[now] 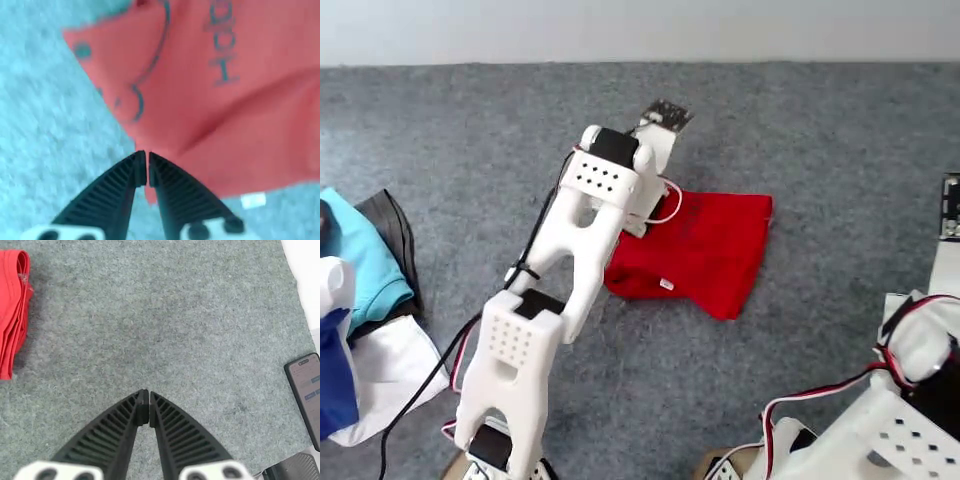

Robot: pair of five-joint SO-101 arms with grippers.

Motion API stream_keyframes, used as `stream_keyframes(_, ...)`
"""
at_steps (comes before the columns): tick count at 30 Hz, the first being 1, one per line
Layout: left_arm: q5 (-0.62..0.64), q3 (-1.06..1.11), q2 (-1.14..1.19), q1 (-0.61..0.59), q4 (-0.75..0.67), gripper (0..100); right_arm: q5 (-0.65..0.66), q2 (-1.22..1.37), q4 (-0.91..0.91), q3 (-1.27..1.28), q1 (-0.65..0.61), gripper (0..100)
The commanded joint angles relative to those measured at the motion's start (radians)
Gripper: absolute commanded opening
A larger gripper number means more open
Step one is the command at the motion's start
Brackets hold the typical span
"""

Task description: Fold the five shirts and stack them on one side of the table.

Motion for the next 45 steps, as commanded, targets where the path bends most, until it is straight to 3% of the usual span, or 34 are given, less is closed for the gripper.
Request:
stream_keyframes(1, -0.011, 0.196, -0.163, 0.009, 0.021, 1, -0.005, -0.007, 0.036, 0.002, 0.008, 0.9)
stream_keyframes(9, -0.011, 0.501, -0.140, 0.015, -0.043, 1, -0.005, -0.007, 0.036, 0.002, 0.005, 0.9)
stream_keyframes(16, -0.008, 0.464, -0.123, 0.040, 0.021, 1, -0.005, -0.007, 0.036, 0.002, 0.007, 0.9)
stream_keyframes(29, 0.017, 0.444, -0.549, 0.015, 0.018, 1, -0.005, -0.007, 0.036, 0.002, 0.007, 1.1)
stream_keyframes(38, 0.055, 0.470, -0.779, -0.183, 0.020, 1, -0.011, 0.084, 0.036, 0.092, -0.047, 4.3)
stream_keyframes(42, -0.005, 0.552, -0.895, -0.295, 0.020, 1, -0.025, 0.182, 0.030, 0.150, -0.154, 4.3)
stream_keyframes(45, -0.021, 0.618, -0.999, -0.371, 0.020, 1, -0.115, 0.269, -0.001, 0.149, -0.282, 4.3)
